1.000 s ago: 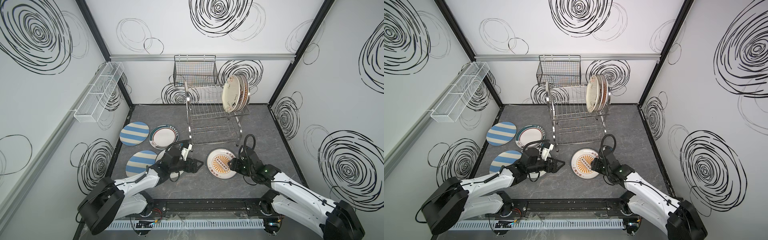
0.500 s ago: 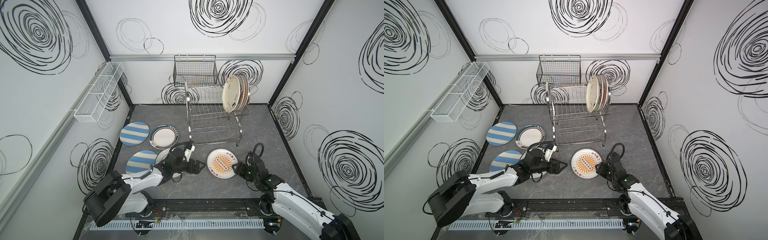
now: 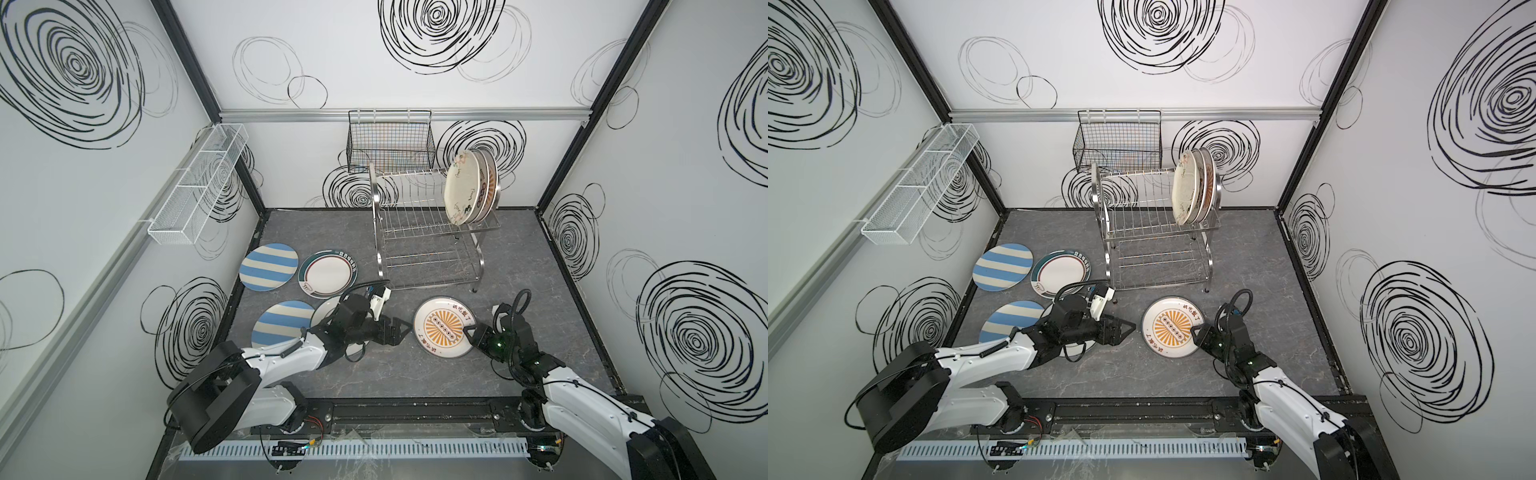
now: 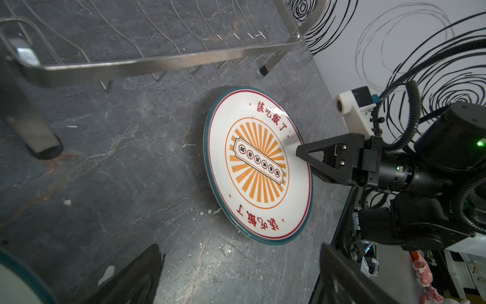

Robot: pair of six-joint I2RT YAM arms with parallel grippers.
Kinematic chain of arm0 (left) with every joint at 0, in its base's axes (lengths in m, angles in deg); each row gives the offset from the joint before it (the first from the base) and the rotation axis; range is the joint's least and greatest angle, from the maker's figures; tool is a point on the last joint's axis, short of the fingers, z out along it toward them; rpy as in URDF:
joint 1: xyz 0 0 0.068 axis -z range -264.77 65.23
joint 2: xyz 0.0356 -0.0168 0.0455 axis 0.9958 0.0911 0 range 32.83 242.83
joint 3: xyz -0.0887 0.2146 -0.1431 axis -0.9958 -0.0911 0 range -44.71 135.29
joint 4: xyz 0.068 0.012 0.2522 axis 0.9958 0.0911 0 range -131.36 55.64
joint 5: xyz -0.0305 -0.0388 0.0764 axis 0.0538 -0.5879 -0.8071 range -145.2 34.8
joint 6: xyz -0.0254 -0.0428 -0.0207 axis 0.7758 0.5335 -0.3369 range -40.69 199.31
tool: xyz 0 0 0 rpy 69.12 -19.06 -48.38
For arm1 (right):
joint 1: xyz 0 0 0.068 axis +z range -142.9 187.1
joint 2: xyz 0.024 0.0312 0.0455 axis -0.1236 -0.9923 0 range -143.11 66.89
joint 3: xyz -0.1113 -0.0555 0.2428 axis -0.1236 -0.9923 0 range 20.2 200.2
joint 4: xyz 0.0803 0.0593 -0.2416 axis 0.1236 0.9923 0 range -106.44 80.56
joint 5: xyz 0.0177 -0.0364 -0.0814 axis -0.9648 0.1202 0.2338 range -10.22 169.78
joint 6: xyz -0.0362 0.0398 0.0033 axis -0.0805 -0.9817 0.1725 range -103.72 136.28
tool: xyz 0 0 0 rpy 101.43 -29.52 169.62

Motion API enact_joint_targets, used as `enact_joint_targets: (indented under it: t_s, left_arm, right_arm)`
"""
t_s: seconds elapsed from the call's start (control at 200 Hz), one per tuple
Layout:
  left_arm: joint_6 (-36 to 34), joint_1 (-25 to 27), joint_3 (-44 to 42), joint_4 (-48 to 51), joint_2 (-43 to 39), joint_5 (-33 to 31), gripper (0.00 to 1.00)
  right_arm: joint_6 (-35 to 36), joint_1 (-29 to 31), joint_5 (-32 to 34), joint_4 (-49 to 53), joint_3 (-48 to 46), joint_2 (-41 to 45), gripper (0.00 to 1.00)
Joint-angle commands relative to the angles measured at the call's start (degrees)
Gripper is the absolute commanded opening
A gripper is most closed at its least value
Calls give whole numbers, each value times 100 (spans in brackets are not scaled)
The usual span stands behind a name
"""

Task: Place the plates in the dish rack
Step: 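Pinch the sunburst plate rim with the right gripper and tilt it up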

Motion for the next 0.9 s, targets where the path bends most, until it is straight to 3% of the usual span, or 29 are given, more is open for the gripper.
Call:
enact_joint_targets:
  t_s: [0.0,0.145,0.53,0.896]
  left_arm:
    - [-122,29,209,-52,5,-52,96]
    - [-164,20,223,14,-19,-81,96]
    - [-176,2,219,71,-71,-119,96]
    - [-452,-69,539,892,-433,-448,96]
  right_arm:
    - [-1,-30,5,43,-181,-296,45]
    - [-45,-55,2,-108,-150,-514,41]
    - [1,-182,-55,-326,-172,-600,18]
    - [197,-260,-104,228,157,-391,3]
